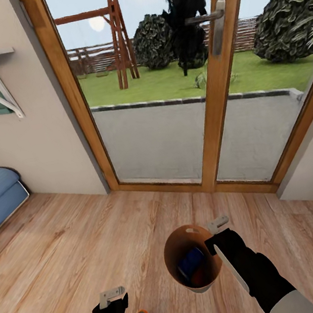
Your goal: Put the three can of soda from the living room inside the tash can in the kitchen.
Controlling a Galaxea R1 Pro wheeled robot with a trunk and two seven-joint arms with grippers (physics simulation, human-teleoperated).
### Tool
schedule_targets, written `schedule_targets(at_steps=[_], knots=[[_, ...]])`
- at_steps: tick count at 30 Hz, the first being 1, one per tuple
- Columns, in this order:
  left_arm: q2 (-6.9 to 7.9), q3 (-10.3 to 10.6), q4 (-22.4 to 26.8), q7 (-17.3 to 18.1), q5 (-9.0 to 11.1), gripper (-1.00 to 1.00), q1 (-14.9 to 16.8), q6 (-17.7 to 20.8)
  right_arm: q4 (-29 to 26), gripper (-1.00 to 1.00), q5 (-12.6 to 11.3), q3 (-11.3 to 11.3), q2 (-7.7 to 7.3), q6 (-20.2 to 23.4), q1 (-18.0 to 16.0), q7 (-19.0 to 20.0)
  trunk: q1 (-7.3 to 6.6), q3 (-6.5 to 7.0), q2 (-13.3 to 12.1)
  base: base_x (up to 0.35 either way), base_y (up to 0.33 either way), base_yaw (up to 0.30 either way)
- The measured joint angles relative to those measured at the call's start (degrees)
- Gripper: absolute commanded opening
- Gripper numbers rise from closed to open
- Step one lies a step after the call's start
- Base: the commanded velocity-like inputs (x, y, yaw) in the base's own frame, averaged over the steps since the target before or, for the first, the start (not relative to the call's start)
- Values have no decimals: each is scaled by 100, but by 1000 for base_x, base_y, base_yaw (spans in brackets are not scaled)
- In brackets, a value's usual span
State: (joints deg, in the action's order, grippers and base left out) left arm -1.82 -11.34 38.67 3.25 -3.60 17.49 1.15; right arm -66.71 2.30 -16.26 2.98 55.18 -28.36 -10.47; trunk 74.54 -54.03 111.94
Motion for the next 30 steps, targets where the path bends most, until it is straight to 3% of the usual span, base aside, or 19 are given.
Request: schedule_targets(at_steps=[13,17,30], knots=[[-66,8,1,0,0,100,0,0,-6,-100,1,0,0,0,0,0,286,-354,521,0,0,0],[-65,9,1,0,0,100,0,0,-95,-100,-1,-1,1,-1,-1,4,286,-373,523,0,0,0],[-68,16,1,0,0,100,0,0,-138,-100,2,0,0,1,0,0,550,-660,1004,0,0,0]])
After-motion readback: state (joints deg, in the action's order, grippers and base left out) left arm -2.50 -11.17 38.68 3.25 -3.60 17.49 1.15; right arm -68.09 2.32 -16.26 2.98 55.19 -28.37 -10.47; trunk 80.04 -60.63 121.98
